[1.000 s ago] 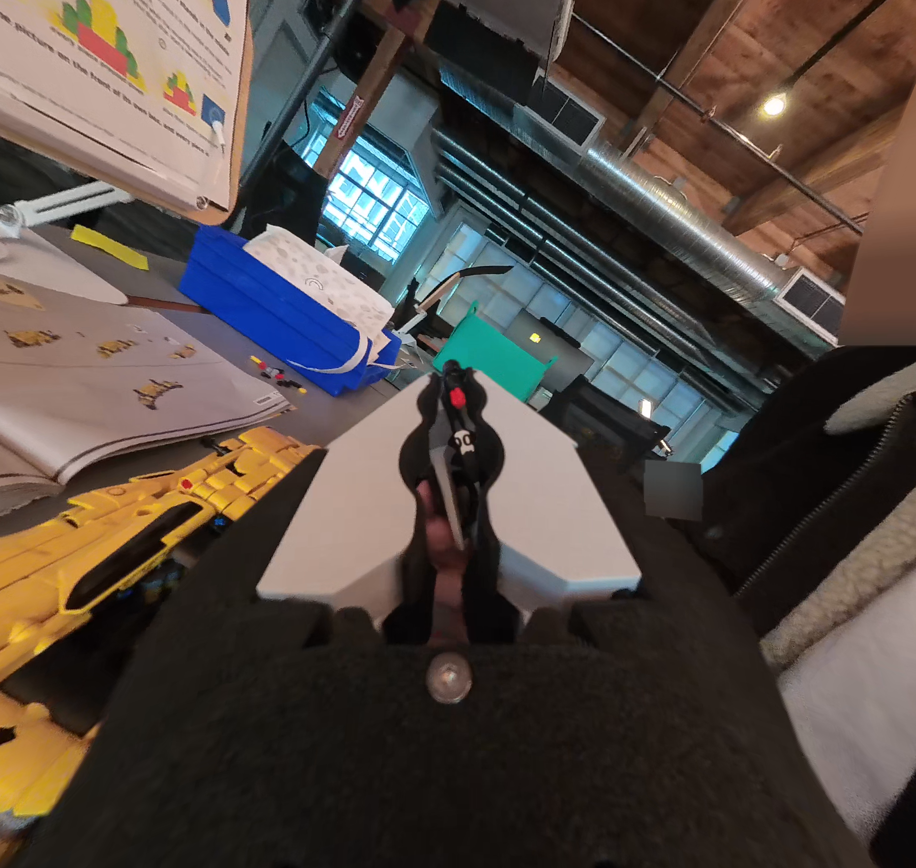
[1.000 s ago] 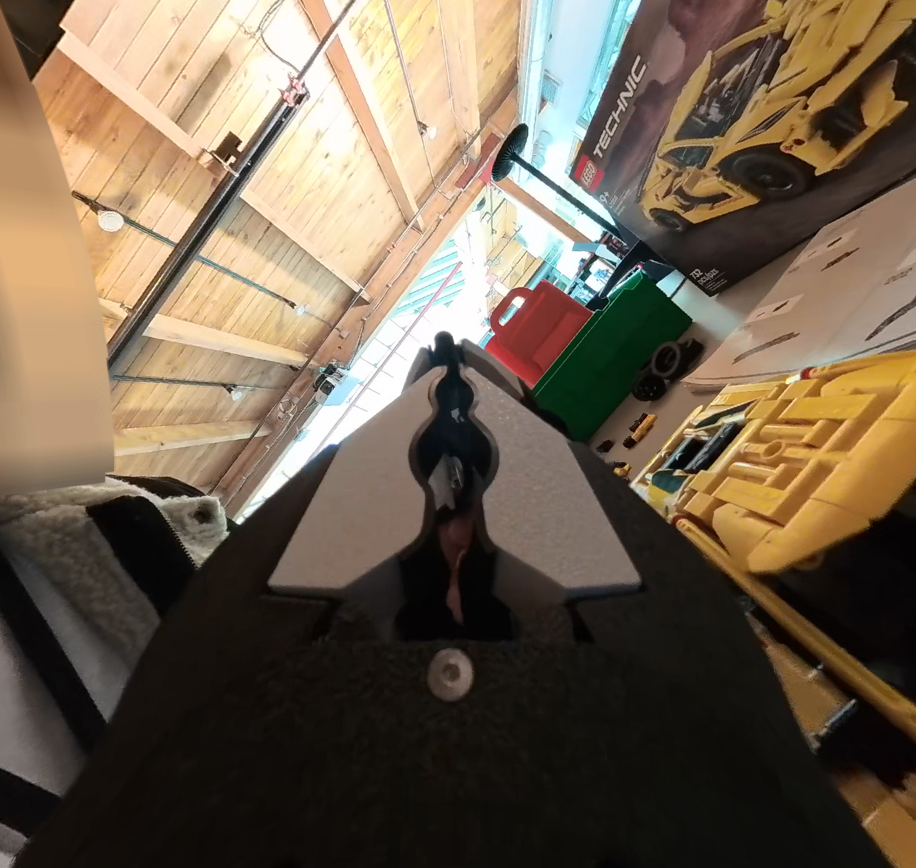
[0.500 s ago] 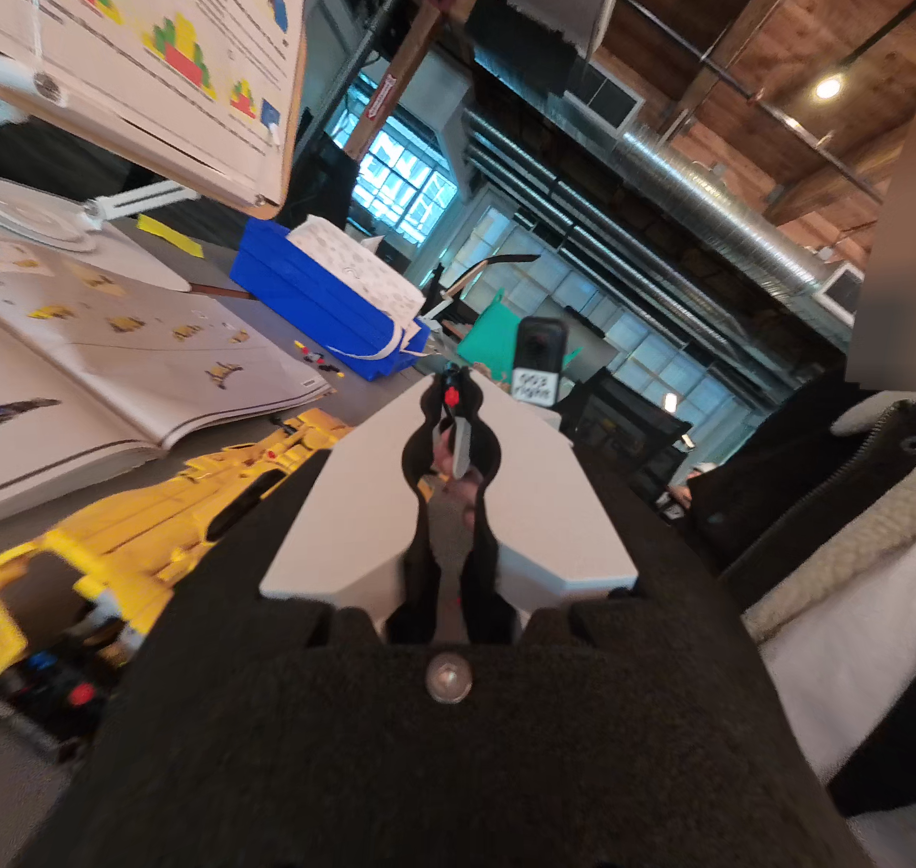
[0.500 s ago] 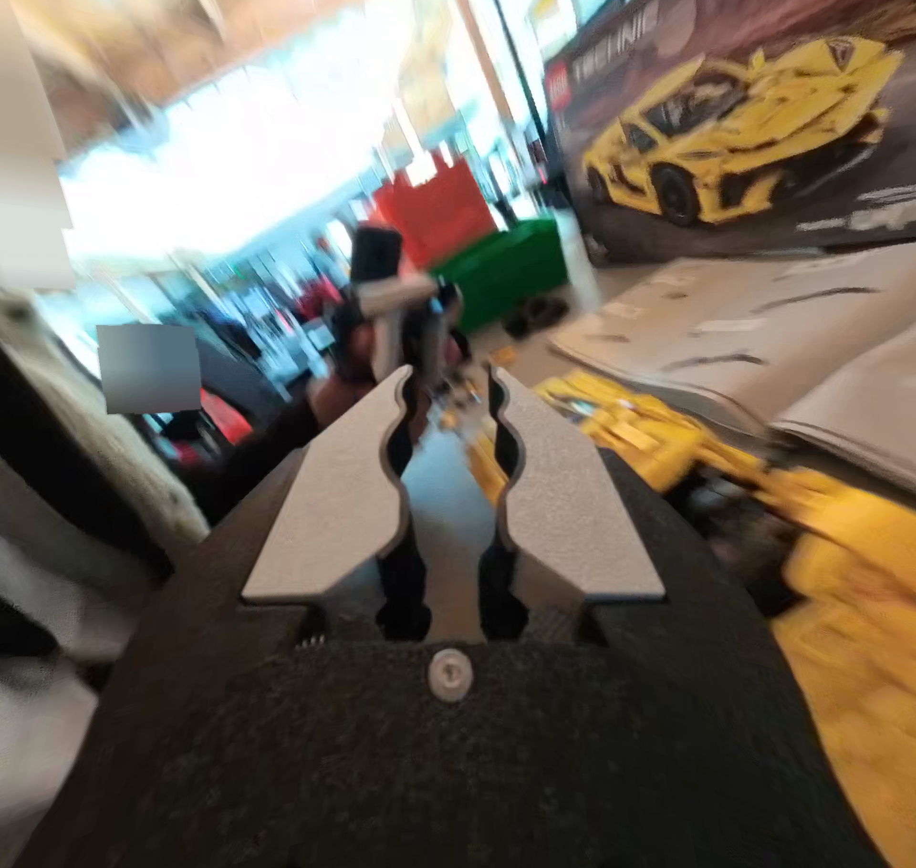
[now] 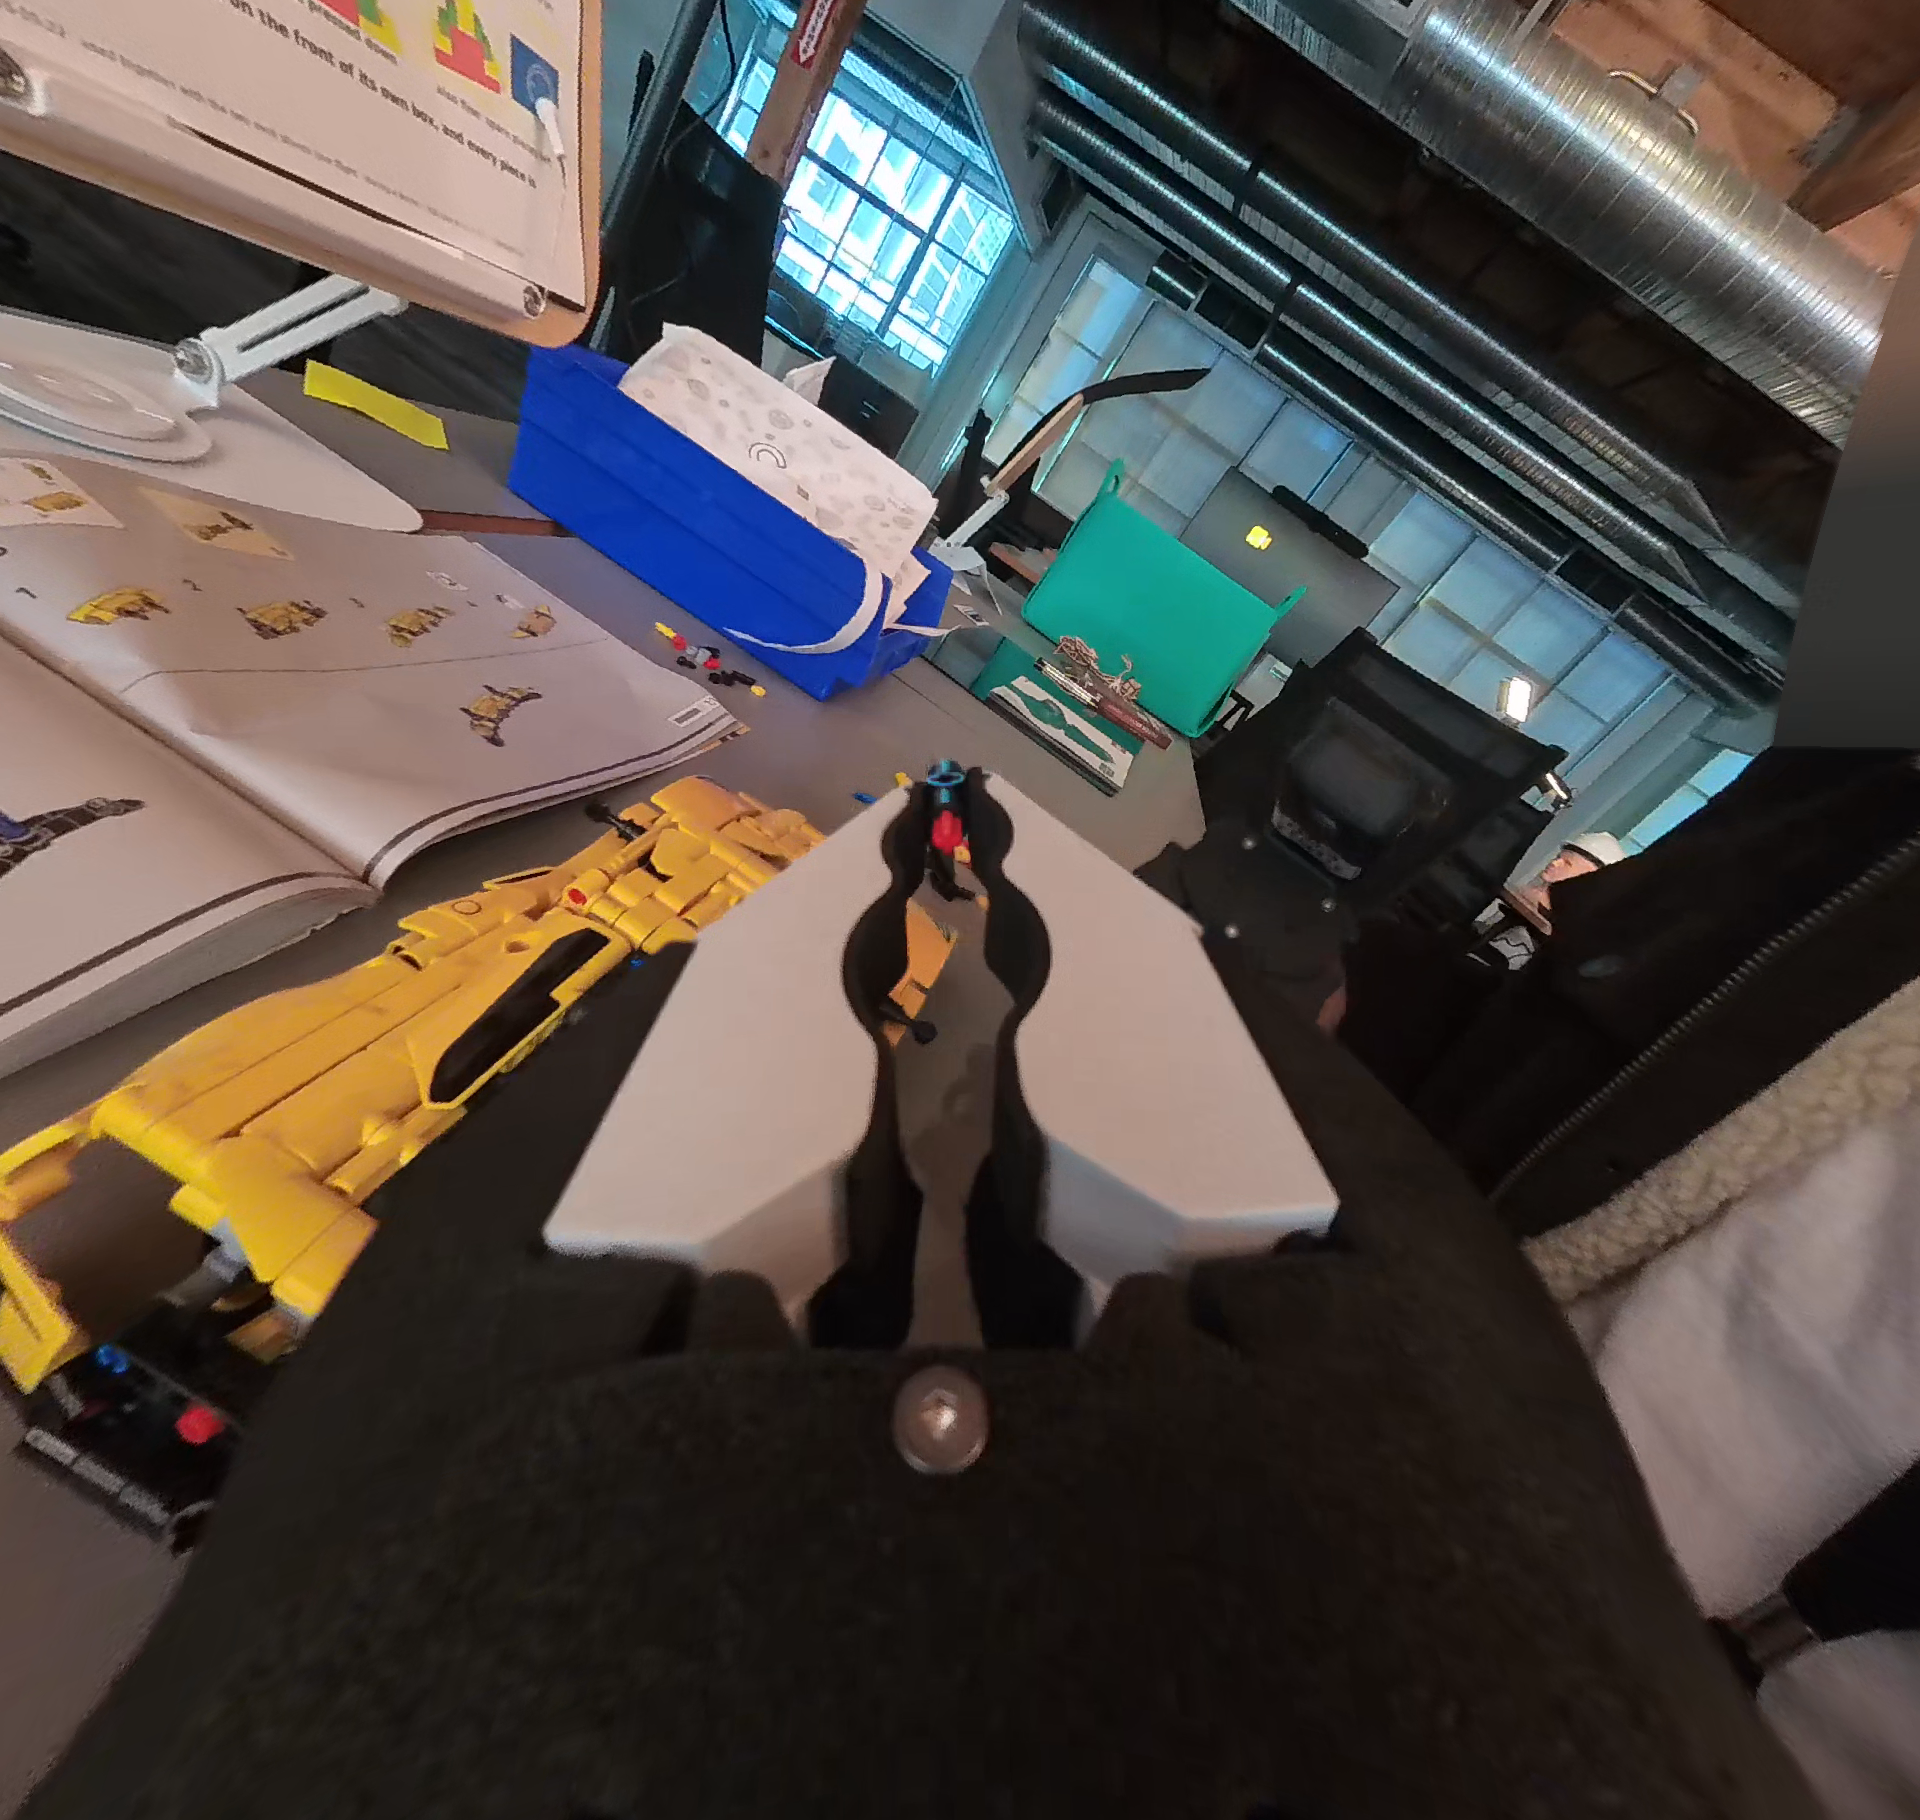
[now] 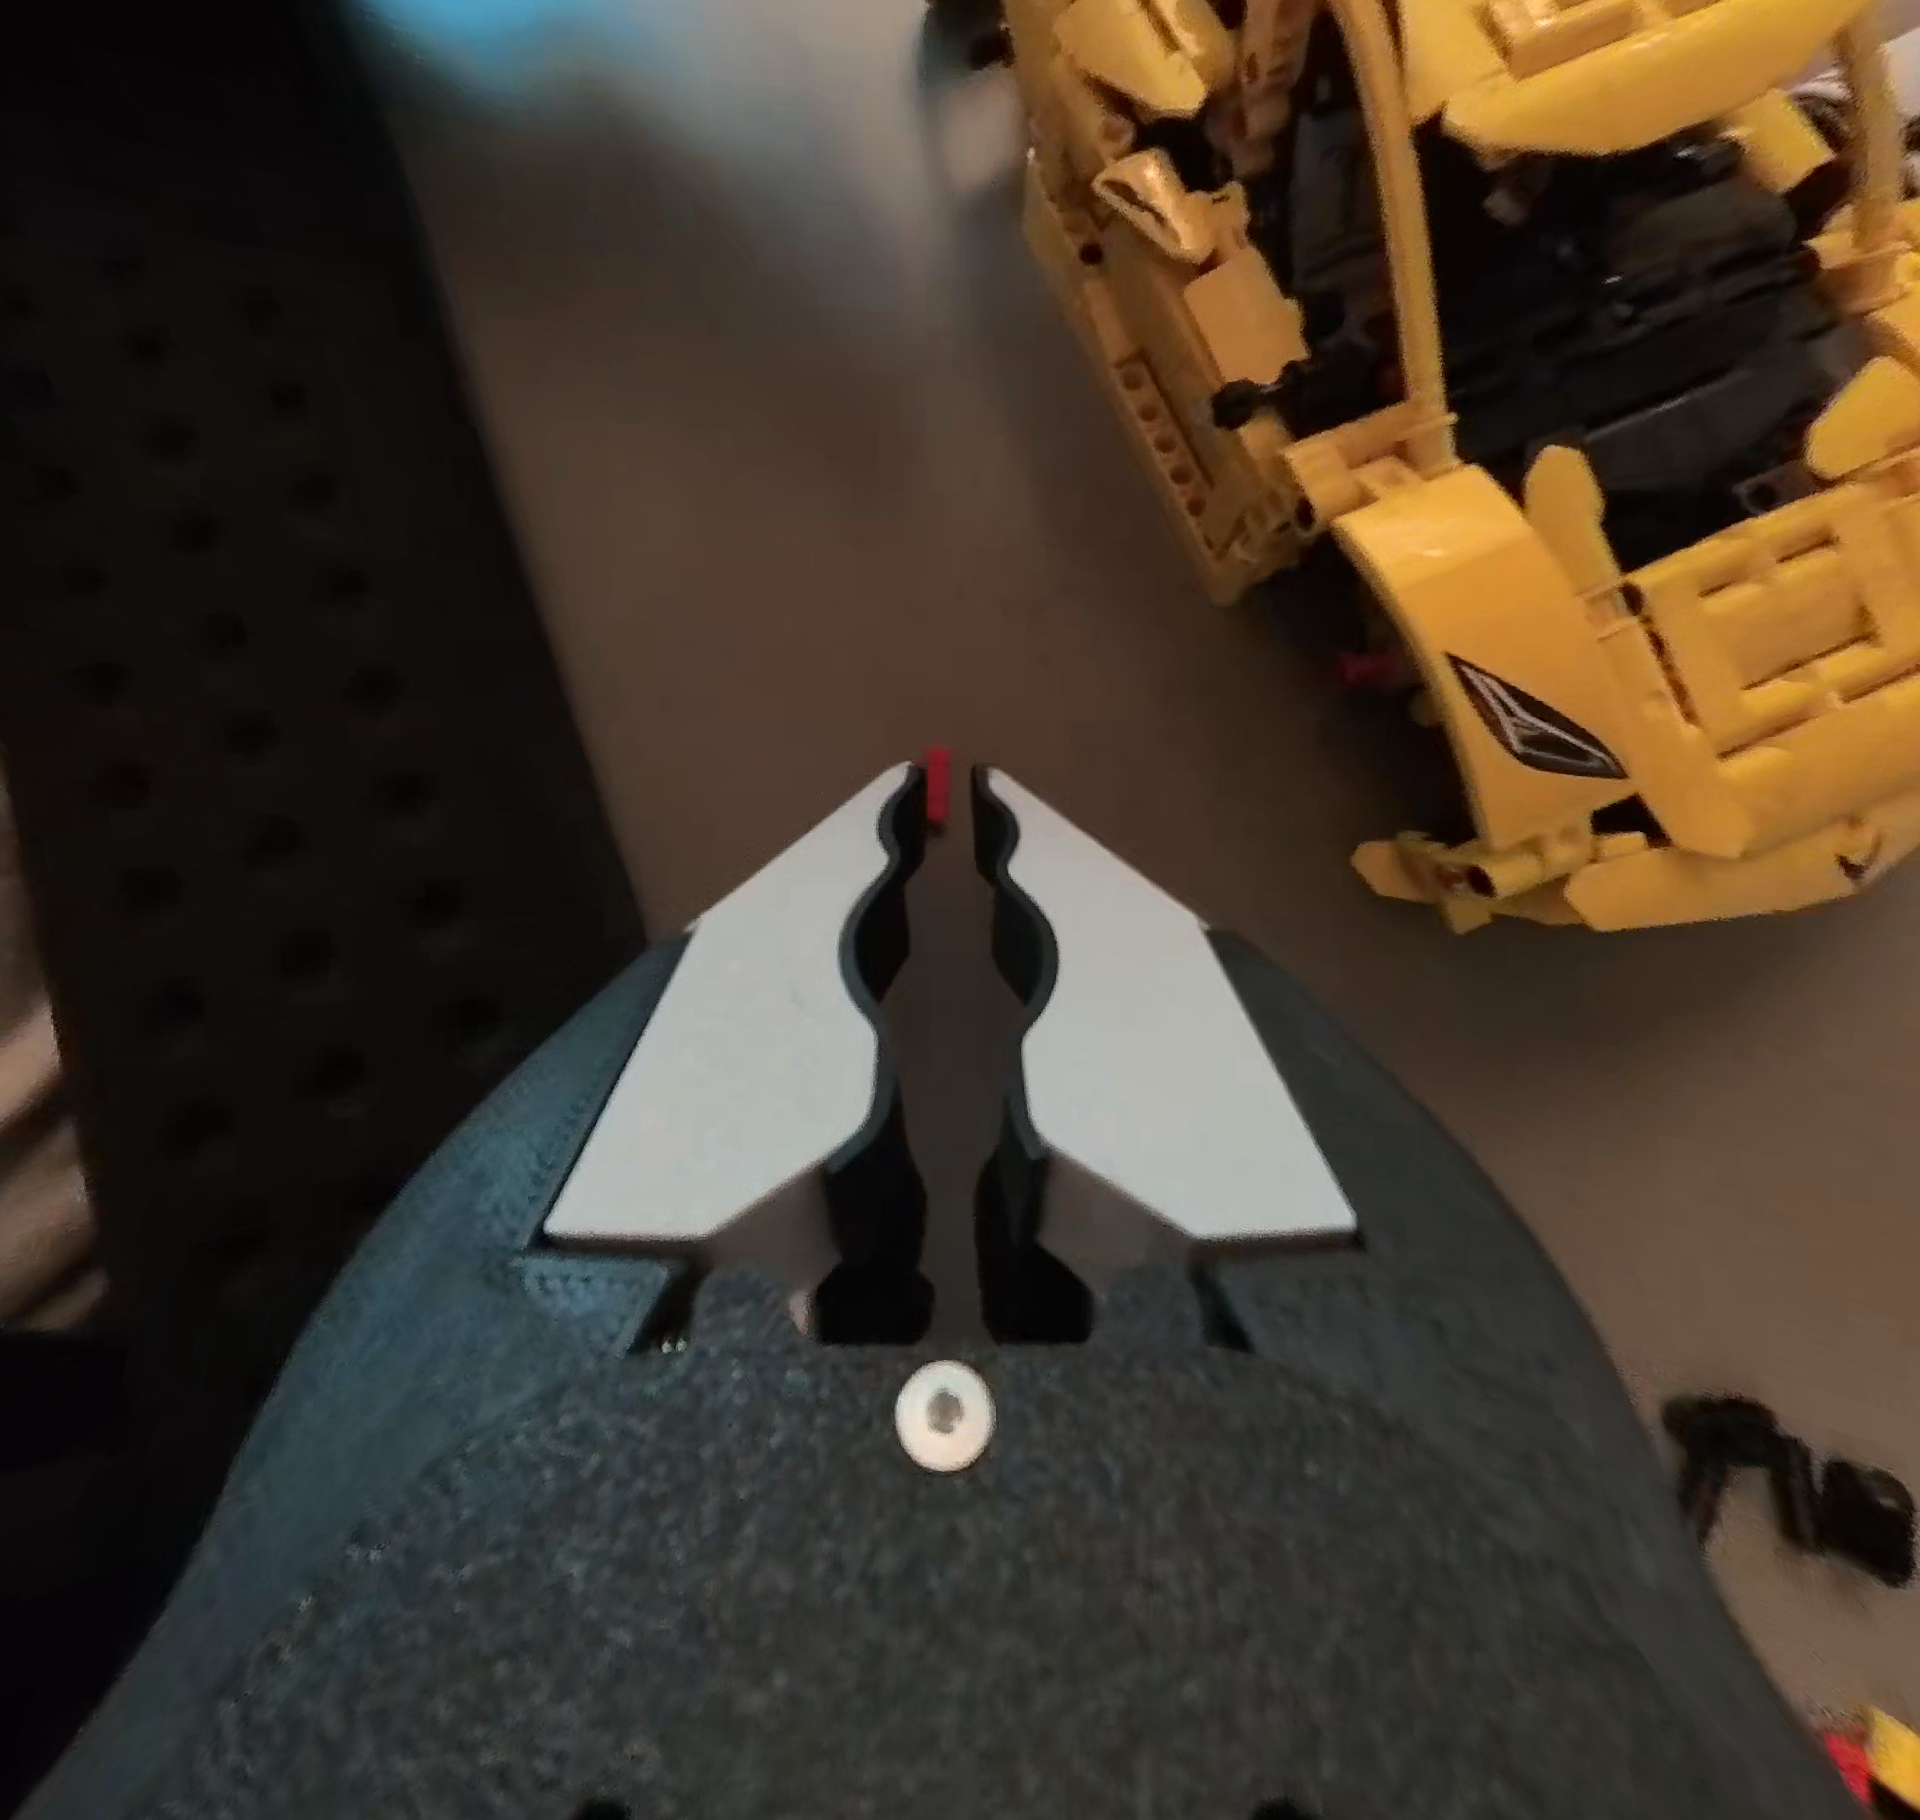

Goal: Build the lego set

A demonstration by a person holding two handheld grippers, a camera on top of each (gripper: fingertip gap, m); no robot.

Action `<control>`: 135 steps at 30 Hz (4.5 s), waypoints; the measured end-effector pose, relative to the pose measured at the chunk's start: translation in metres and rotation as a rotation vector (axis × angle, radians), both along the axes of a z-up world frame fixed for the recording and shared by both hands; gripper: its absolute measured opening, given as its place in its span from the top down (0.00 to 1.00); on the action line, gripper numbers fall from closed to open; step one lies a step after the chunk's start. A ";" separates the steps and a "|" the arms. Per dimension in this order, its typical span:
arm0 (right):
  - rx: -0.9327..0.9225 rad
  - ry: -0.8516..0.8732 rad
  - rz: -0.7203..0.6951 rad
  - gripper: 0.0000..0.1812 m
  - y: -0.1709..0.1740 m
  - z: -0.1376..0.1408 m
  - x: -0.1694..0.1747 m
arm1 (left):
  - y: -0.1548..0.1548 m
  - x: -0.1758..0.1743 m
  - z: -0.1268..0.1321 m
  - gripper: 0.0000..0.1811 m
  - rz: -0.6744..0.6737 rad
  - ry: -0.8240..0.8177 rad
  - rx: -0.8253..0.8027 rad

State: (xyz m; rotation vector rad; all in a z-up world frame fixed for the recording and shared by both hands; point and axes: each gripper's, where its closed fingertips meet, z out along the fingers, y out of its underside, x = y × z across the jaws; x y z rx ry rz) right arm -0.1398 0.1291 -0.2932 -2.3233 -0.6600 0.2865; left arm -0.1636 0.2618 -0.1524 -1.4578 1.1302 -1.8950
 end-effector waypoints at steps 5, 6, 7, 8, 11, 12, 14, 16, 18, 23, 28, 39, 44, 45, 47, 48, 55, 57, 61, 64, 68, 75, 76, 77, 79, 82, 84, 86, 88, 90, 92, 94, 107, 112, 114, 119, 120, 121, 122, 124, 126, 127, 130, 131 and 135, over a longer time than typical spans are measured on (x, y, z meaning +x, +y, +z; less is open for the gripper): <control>-0.006 0.003 0.027 0.95 -0.001 -0.009 -0.001 | -0.005 0.001 -0.002 0.96 -0.021 0.011 0.002; 0.002 0.004 0.027 0.96 0.000 -0.009 0.000 | -0.005 0.001 -0.002 0.96 -0.023 0.013 0.002; 0.017 -0.002 0.029 0.97 0.001 -0.009 0.000 | -0.006 0.001 -0.003 0.96 -0.027 0.015 0.002; 0.037 -0.014 0.039 0.97 0.001 -0.009 0.000 | -0.007 0.002 -0.003 0.96 -0.030 0.018 0.004; 0.043 -0.021 0.033 0.97 0.002 -0.009 0.000 | -0.010 0.004 -0.007 0.96 -0.037 0.039 0.014; 0.031 -0.011 0.023 0.98 0.004 -0.008 0.001 | -0.011 0.005 -0.009 0.96 -0.040 0.049 0.018; 0.158 0.117 -0.020 0.98 0.020 0.020 -0.005 | -0.016 0.008 -0.015 0.96 -0.046 0.078 0.040; 0.330 0.333 -0.090 0.98 0.040 0.069 -0.007 | -0.024 0.012 -0.023 0.96 -0.050 0.114 0.097; 0.479 0.529 -0.154 0.98 0.058 0.110 -0.004 | -0.032 0.016 -0.028 0.96 -0.045 0.139 0.159; 0.398 0.752 -0.213 0.98 0.085 0.117 -0.011 | -0.038 0.023 -0.037 0.96 0.023 0.175 0.345; 0.350 0.667 -0.232 0.98 0.090 0.100 -0.018 | -0.032 0.023 -0.040 0.96 0.063 0.199 0.387; 0.331 0.724 -0.255 0.98 0.096 0.095 -0.025 | -0.029 0.026 -0.047 0.96 0.096 0.232 0.455; 0.301 0.722 -0.251 0.98 0.095 0.091 -0.026 | -0.029 0.026 -0.047 0.96 0.127 0.231 0.620; 0.292 0.704 -0.252 0.98 0.095 0.089 -0.026 | -0.029 0.026 -0.049 0.96 0.139 0.240 0.684; 0.275 0.671 -0.252 0.98 0.095 0.085 -0.025 | -0.030 0.026 -0.052 0.96 0.153 0.253 0.781; 0.269 0.658 -0.251 0.98 0.094 0.083 -0.026 | -0.030 0.026 -0.052 0.96 0.159 0.256 0.823; 0.196 0.620 -0.233 0.98 0.091 0.073 -0.028 | -0.034 0.024 -0.060 0.97 0.154 0.261 1.123; 0.175 0.617 -0.214 0.98 0.088 0.070 -0.029 | -0.038 0.023 -0.063 0.97 0.136 0.251 1.187; 0.157 0.606 -0.164 0.98 0.080 0.065 -0.031 | -0.047 0.022 -0.063 0.97 0.122 0.211 1.328; 0.177 0.620 -0.143 0.98 0.079 0.069 -0.030 | -0.047 0.023 -0.060 0.97 0.117 0.202 1.238; 0.338 0.629 -0.137 0.98 0.085 0.102 -0.015 | -0.038 0.019 -0.027 0.96 0.123 0.102 0.777; 0.334 1.140 -0.046 0.98 0.091 0.165 -0.016 | -0.051 -0.002 0.030 0.97 -0.013 -0.228 0.311; 0.311 1.190 -0.030 0.98 0.091 0.167 -0.019 | -0.052 -0.001 0.030 0.96 0.003 -0.229 0.358; 0.298 1.232 -0.022 0.98 0.090 0.169 -0.021 | -0.054 -0.001 0.029 0.96 0.015 -0.234 0.397; 0.281 1.278 -0.014 0.99 0.089 0.170 -0.024 | -0.054 -0.001 0.031 0.96 0.038 -0.249 0.439; 0.283 1.300 -0.020 0.99 0.087 0.171 -0.024 | -0.053 -0.002 0.033 0.96 0.043 -0.261 0.420; 0.277 1.306 -0.010 0.99 0.085 0.171 -0.028 | -0.052 -0.003 0.034 0.96 0.043 -0.268 0.406; 0.271 1.304 -0.010 0.99 0.085 0.171 -0.030 | -0.052 -0.004 0.034 0.96 0.038 -0.274 0.405; 0.276 1.294 -0.010 0.98 0.085 0.171 -0.030 | -0.052 -0.004 0.034 0.96 0.032 -0.275 0.401; 0.284 1.273 -0.001 0.99 0.084 0.171 -0.030 | -0.053 -0.005 0.034 0.96 0.013 -0.273 0.377; 0.317 1.215 0.002 0.99 0.084 0.171 -0.031 | -0.054 -0.005 0.034 0.96 -0.015 -0.273 0.328; 0.357 1.186 0.011 0.99 0.083 0.174 -0.031 | -0.056 -0.006 0.036 0.96 -0.040 -0.284 0.280; 0.503 0.852 0.017 0.99 0.084 0.172 -0.033 | -0.053 -0.009 0.036 0.96 -0.245 -0.250 -0.138; 0.584 0.705 0.023 0.99 0.085 0.171 -0.033 | -0.053 -0.009 0.034 0.96 -0.335 -0.236 -0.313; 0.616 0.633 0.032 0.99 0.084 0.172 -0.034 | -0.053 -0.009 0.035 0.96 -0.364 -0.232 -0.356; 0.606 0.511 0.063 0.98 0.085 0.162 -0.032 | -0.052 -0.007 0.026 0.97 -0.424 -0.178 -0.480; 0.588 0.516 0.067 0.99 0.085 0.161 -0.032 | -0.052 -0.007 0.025 0.97 -0.421 -0.172 -0.478; 0.572 0.534 0.070 0.99 0.085 0.161 -0.031 | -0.052 -0.006 0.024 0.97 -0.413 -0.171 -0.461; 0.566 0.552 0.070 0.98 0.085 0.161 -0.032 | -0.052 -0.007 0.025 0.97 -0.403 -0.172 -0.438; 0.541 0.616 0.066 0.98 0.085 0.161 -0.032 | -0.052 -0.007 0.024 0.97 -0.396 -0.168 -0.418; 0.528 0.689 0.047 0.98 0.086 0.160 -0.032 | -0.052 -0.006 0.024 0.97 -0.397 -0.171 -0.439; 0.530 0.722 0.047 0.98 0.086 0.161 -0.033 | -0.052 -0.007 0.024 0.96 -0.401 -0.172 -0.448; 0.503 0.817 0.023 0.99 0.088 0.159 -0.032 | -0.049 -0.006 0.023 0.96 -0.388 -0.166 -0.444; 0.501 0.850 0.024 0.99 0.088 0.160 -0.032 | -0.049 -0.006 0.023 0.96 -0.389 -0.168 -0.447; 0.489 0.869 -0.006 0.99 0.091 0.158 -0.028 | -0.046 -0.002 0.021 0.96 -0.370 -0.160 -0.460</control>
